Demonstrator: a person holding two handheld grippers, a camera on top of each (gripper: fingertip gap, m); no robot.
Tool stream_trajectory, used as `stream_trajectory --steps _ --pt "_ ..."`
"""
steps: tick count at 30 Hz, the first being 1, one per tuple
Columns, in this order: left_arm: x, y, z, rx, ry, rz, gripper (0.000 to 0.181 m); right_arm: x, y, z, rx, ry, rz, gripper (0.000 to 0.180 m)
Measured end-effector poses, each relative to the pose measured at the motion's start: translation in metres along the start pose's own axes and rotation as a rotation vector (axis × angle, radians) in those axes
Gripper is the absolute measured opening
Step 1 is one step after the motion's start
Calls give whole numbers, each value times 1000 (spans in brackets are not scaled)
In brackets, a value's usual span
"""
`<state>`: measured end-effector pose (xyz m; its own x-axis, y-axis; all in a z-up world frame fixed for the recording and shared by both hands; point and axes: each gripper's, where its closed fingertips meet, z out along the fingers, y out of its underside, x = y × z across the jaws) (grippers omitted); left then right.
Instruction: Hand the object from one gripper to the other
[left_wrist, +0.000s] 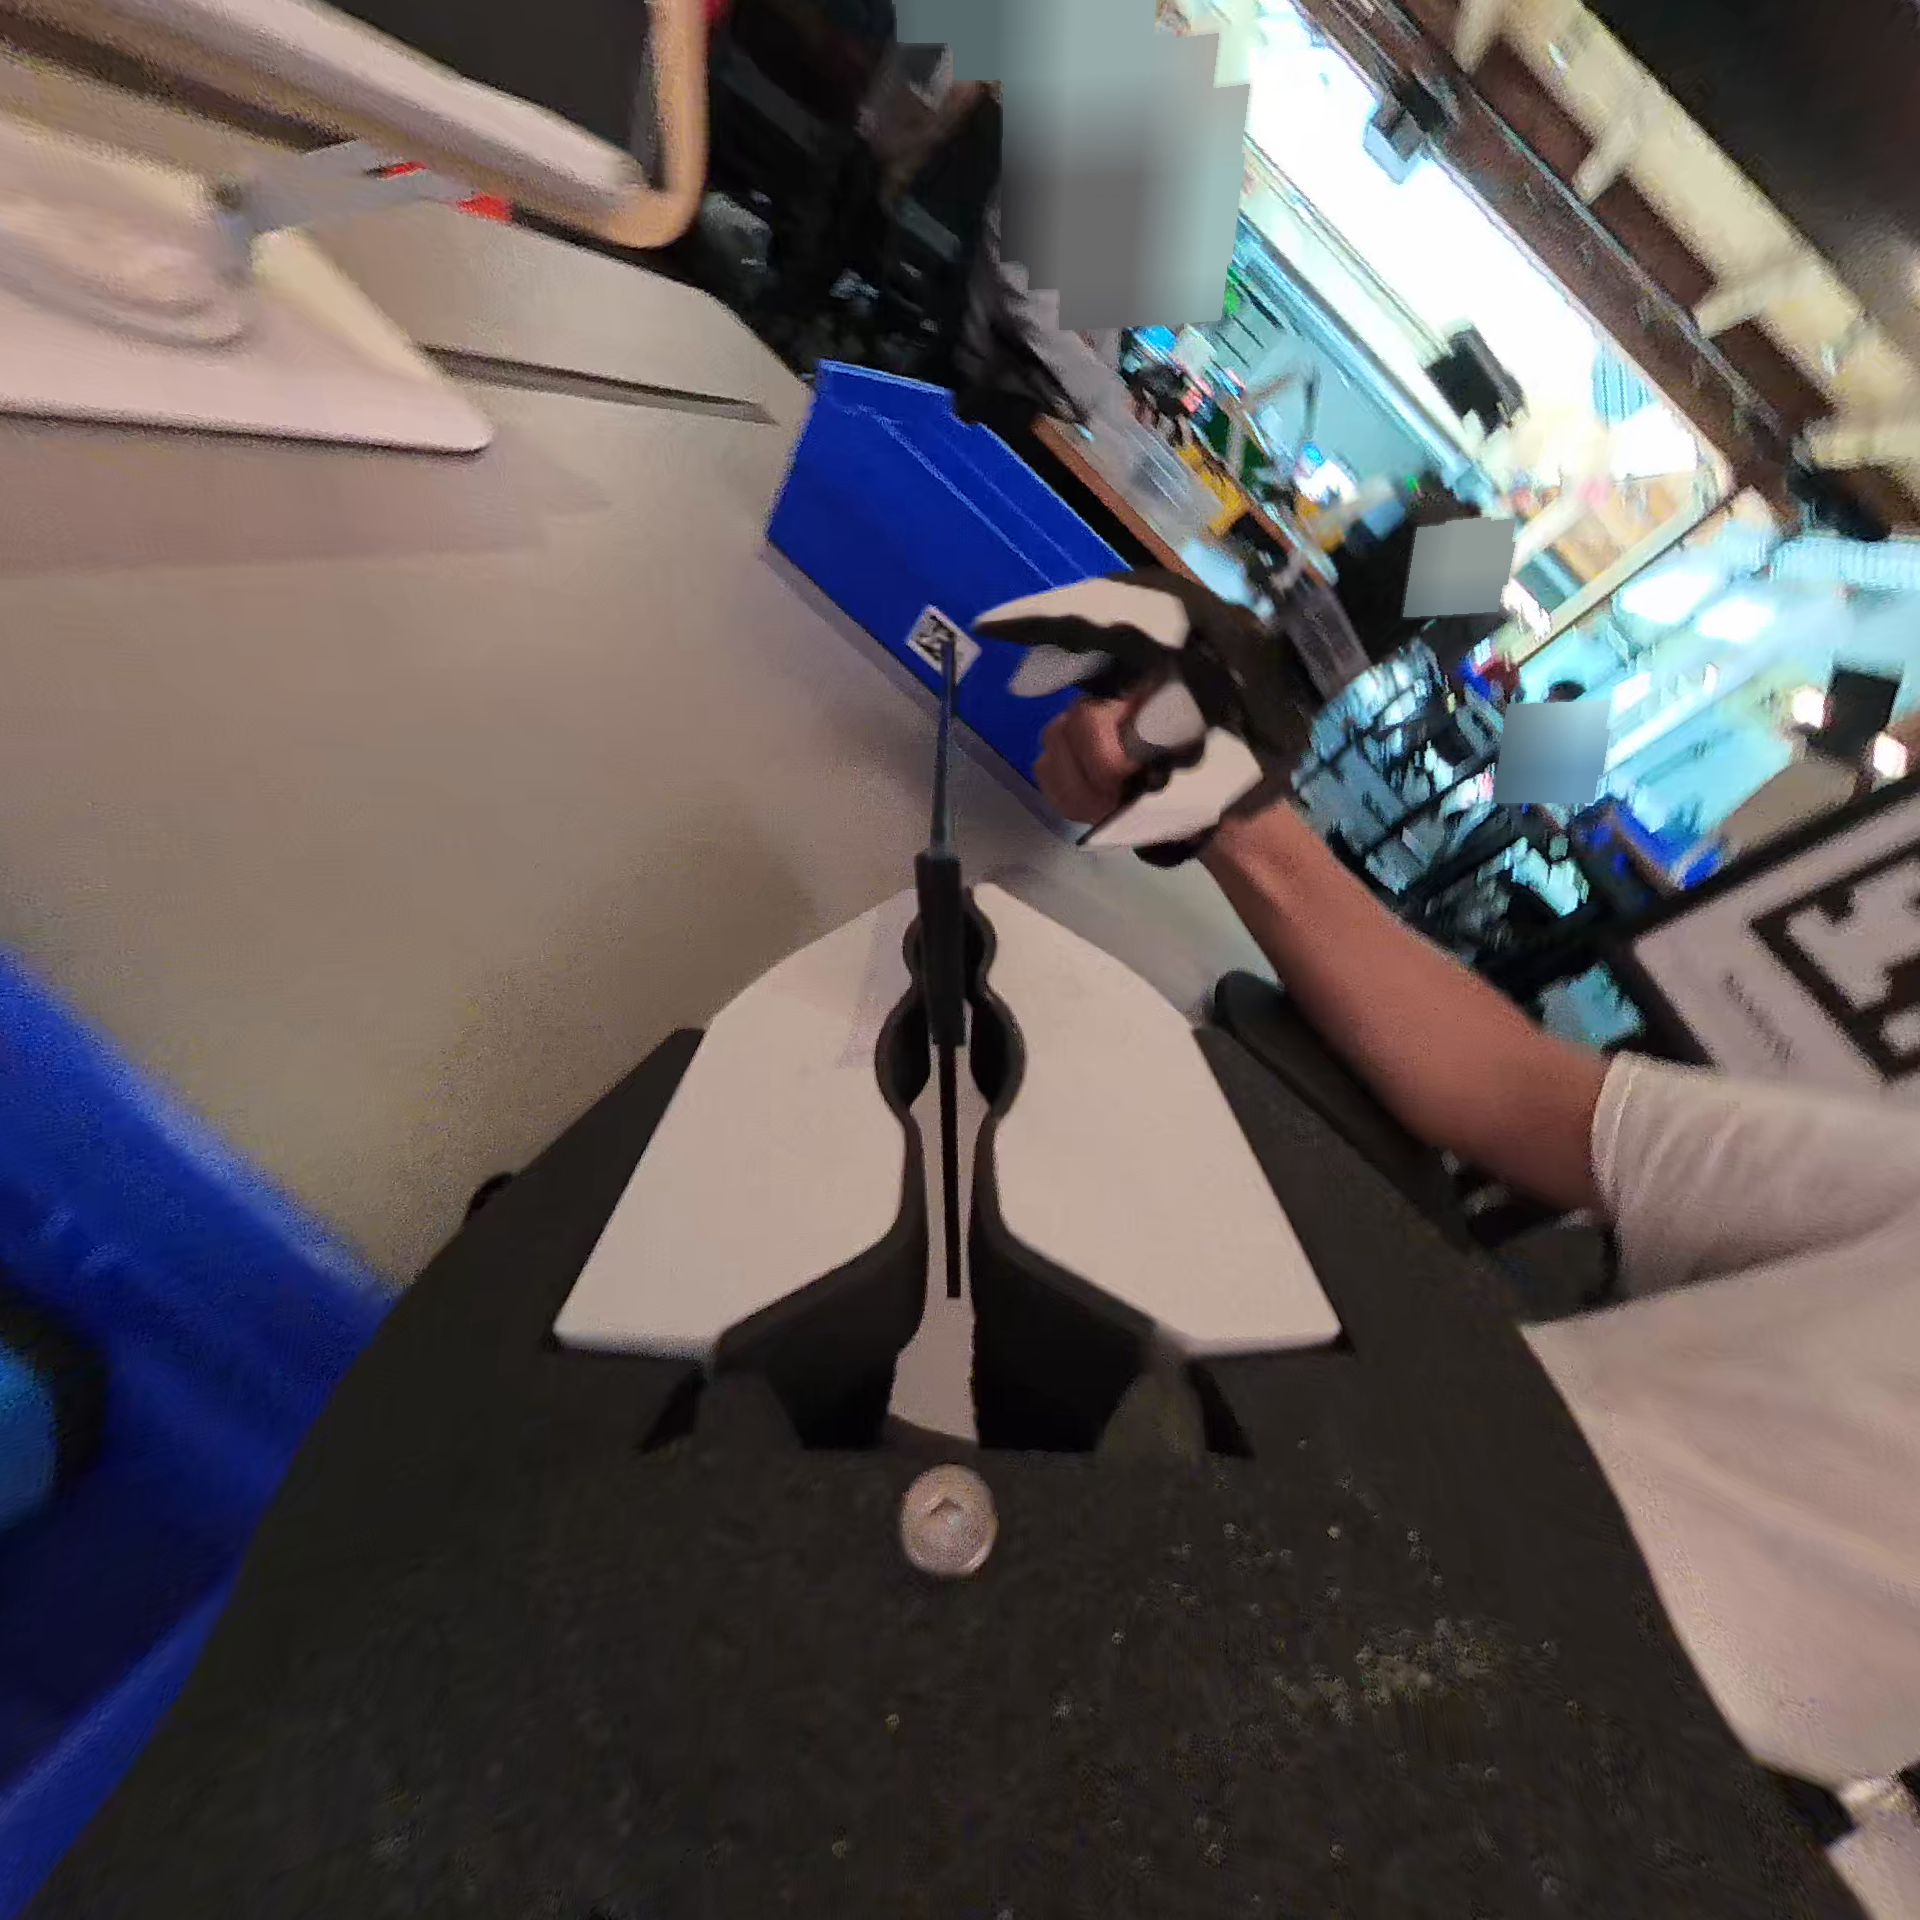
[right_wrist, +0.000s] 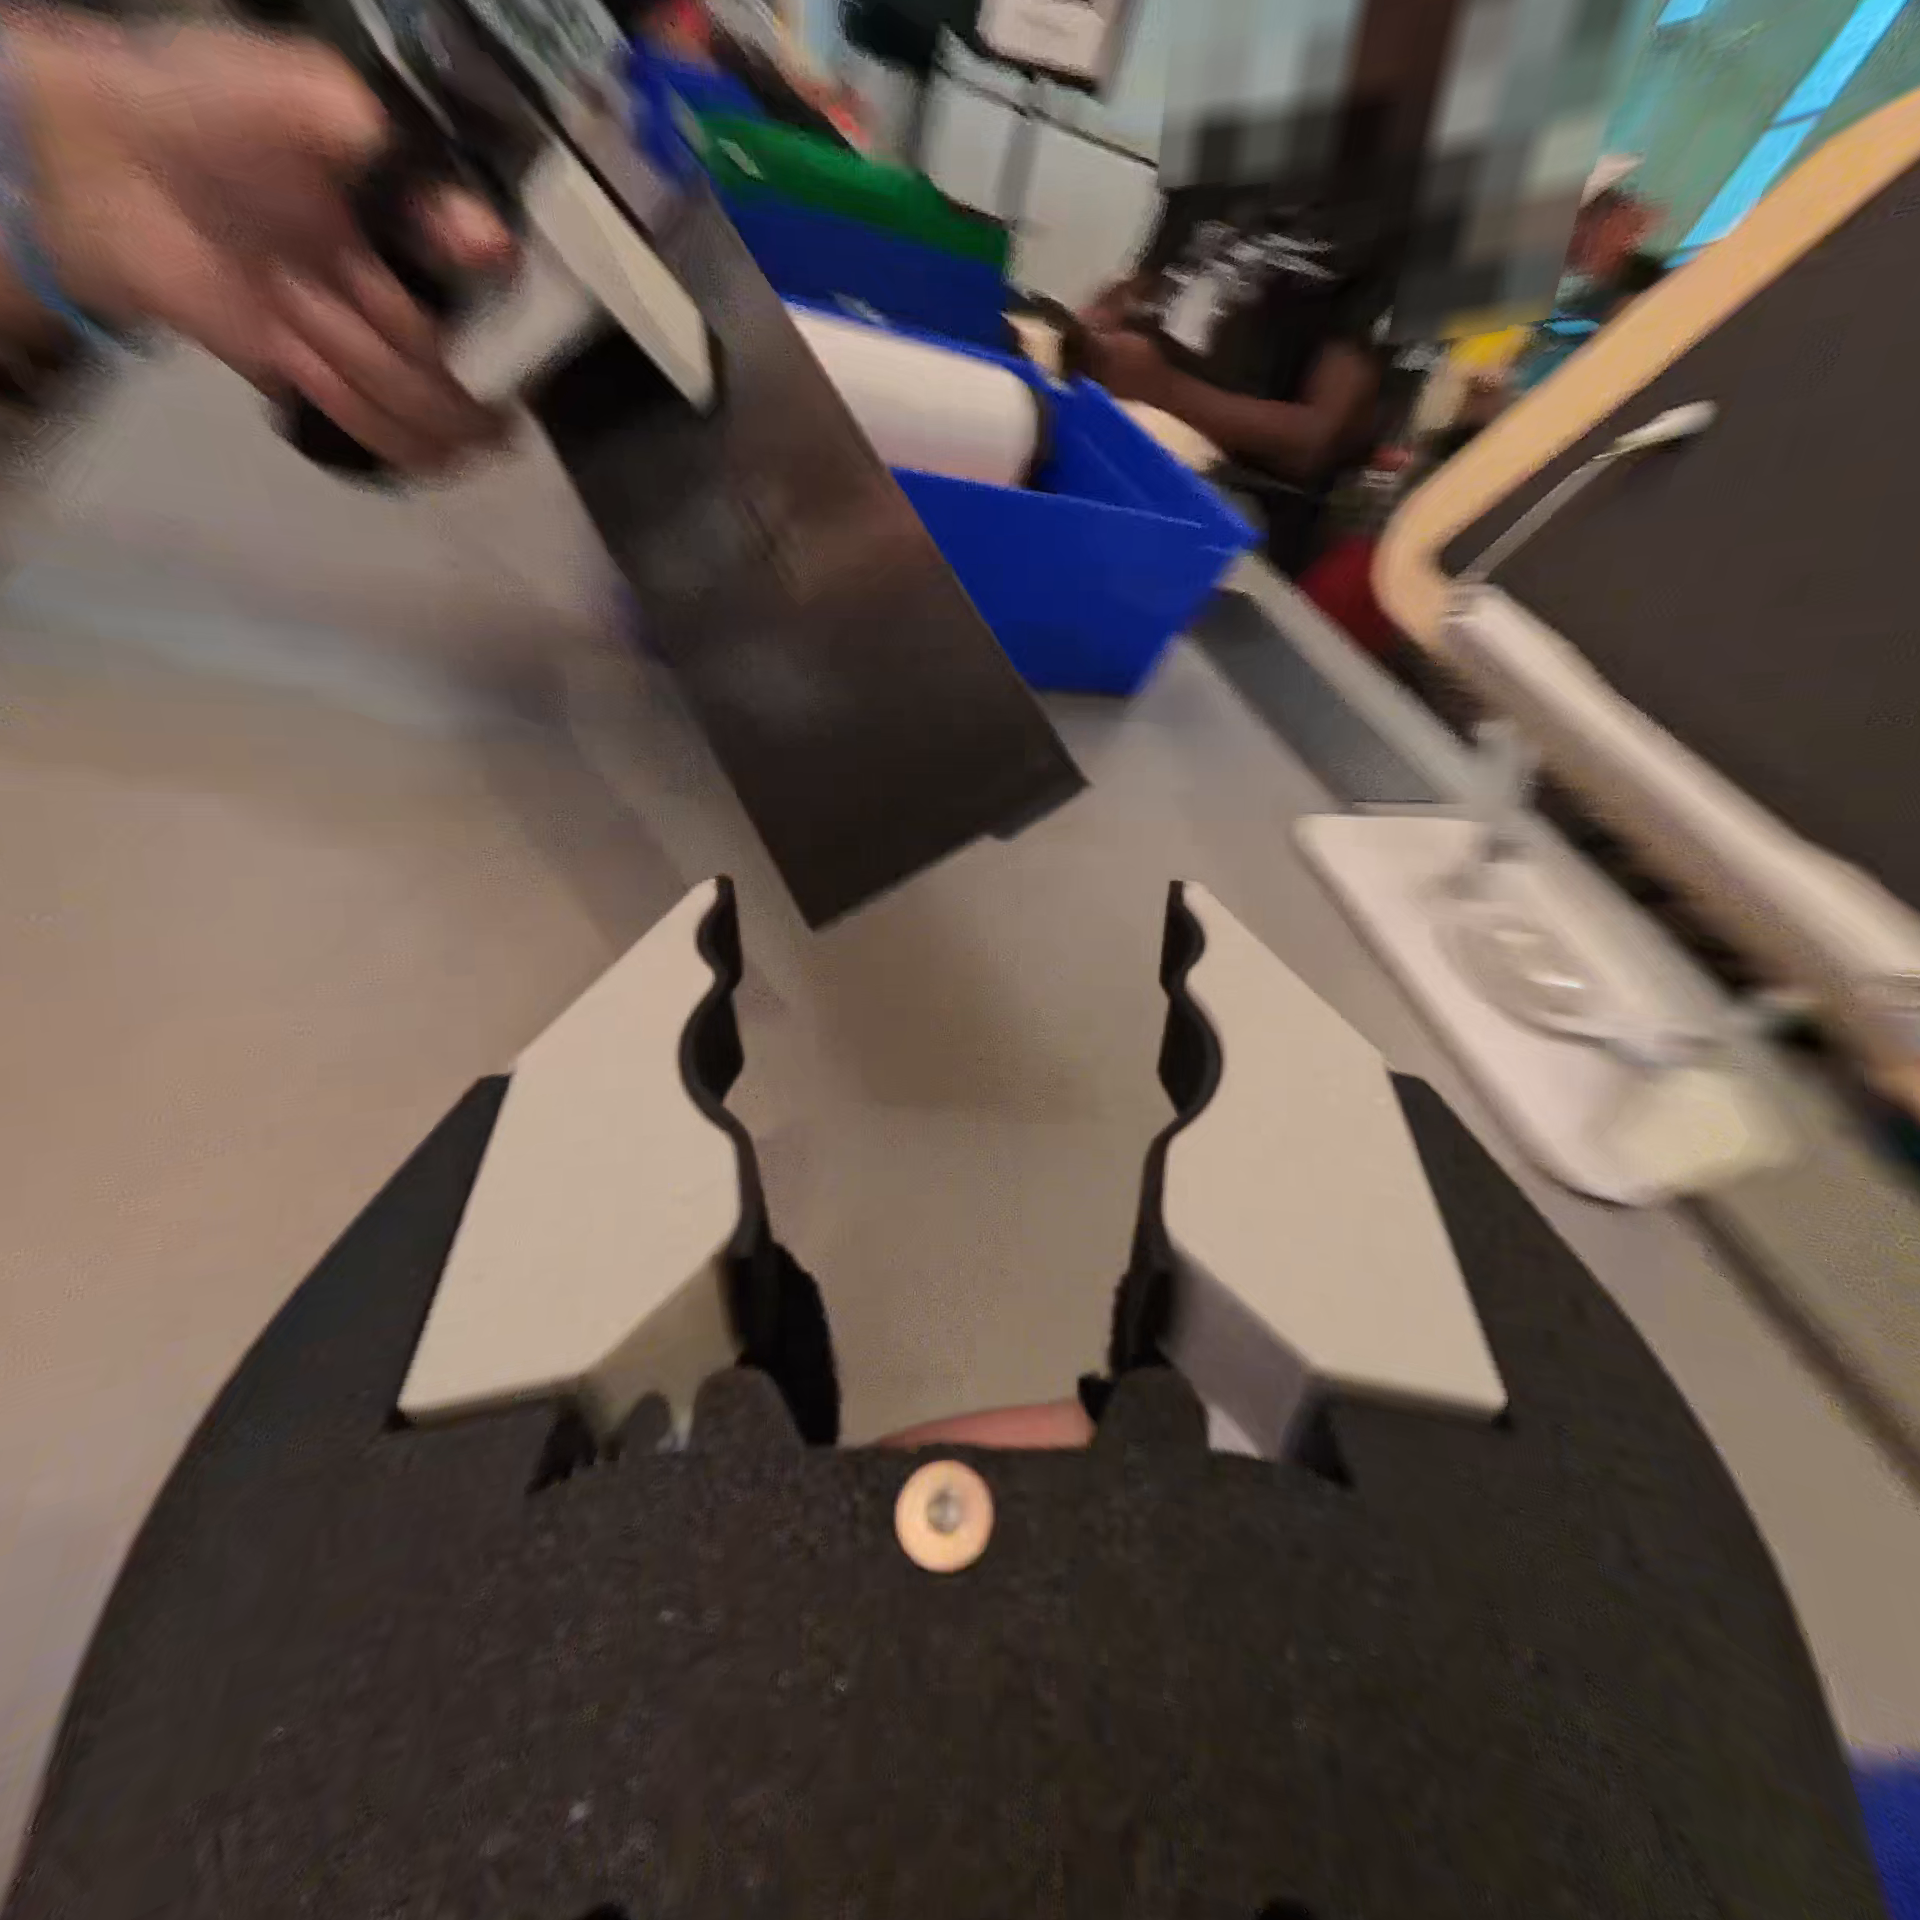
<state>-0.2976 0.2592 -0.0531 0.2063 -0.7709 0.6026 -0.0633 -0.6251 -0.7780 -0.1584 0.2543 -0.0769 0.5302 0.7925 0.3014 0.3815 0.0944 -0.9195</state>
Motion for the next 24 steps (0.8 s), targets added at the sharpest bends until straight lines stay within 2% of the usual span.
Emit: stream_trajectory --steps 3,6,11,13,15,20,21,24 --pt "-8 1 -2 1 -23 -63 1 1 0 7 -135 212 -317 84" --pt "-6 8 6 -36 -41 -67 2 -20 7 26 -275 216 -506 94" --pt "7 20 21 -106 -41 -21 1 -29 25 41 -383 211 -545 106" --pt "10 24 26 -130 -48 7 1 -28 31 41 -407 206 -543 102" --pt "15 25 30 -134 -44 22 1 -27 32 40 -408 210 -567 84" --pt "21 21 34 -114 -69 104 2 -22 32 38 -450 199 -550 84" --pt "26 17 34 -97 -53 124 4 -20 28 37 -432 214 -550 84" --pt "39 3 28 -31 -34 203 48 -17 22 34 -383 211 -500 83"
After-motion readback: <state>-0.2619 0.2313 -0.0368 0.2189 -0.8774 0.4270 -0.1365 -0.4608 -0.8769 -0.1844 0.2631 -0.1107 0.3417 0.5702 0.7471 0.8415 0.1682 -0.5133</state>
